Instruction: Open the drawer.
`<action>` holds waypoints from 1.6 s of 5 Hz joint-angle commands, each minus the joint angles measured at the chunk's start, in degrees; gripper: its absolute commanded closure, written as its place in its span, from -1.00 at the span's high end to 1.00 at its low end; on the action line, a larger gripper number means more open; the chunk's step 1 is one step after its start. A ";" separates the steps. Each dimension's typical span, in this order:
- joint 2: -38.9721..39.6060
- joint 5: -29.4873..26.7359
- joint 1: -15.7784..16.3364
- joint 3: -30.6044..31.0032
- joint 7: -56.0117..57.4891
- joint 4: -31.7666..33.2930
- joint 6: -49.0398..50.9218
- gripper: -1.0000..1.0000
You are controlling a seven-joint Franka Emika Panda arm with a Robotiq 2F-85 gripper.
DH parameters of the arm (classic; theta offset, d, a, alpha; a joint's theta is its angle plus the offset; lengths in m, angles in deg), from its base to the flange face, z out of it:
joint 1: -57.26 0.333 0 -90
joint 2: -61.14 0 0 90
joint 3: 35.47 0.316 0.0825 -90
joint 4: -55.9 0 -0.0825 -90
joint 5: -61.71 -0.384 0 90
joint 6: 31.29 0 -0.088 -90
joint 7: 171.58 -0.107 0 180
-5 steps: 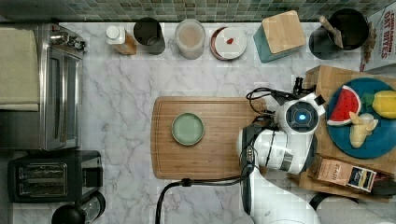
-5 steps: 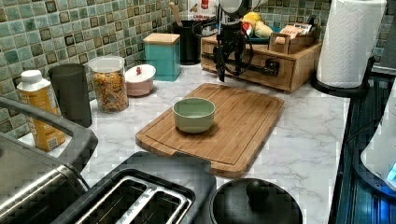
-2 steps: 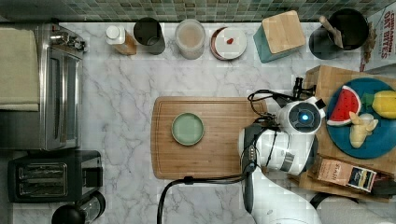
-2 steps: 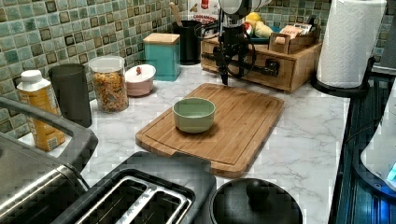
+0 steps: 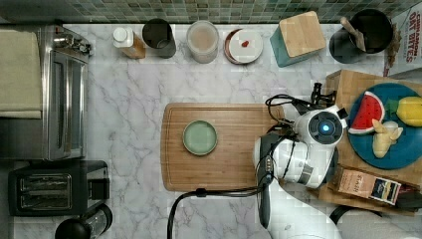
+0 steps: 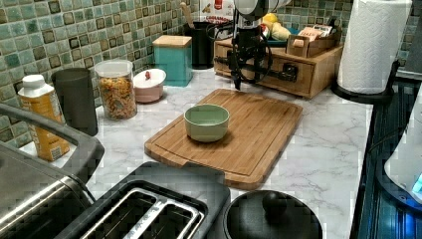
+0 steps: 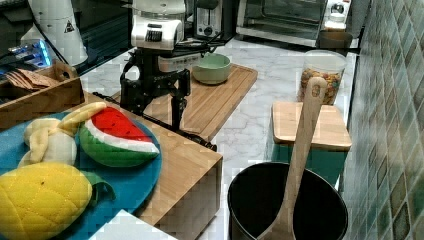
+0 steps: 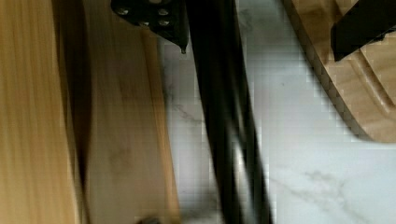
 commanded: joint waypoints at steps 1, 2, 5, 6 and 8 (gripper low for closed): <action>-3.25 2.94 15.43 9.85 -15.60 3.28 -4.17 1.00; -4.08 1.84 15.83 12.35 -15.29 3.61 -2.38 1.00; -3.65 3.06 20.90 11.40 -26.95 1.68 0.24 1.00; -3.65 3.03 20.97 11.34 -26.92 1.69 0.25 1.00; -3.63 3.39 20.21 12.09 -27.18 1.67 0.27 1.00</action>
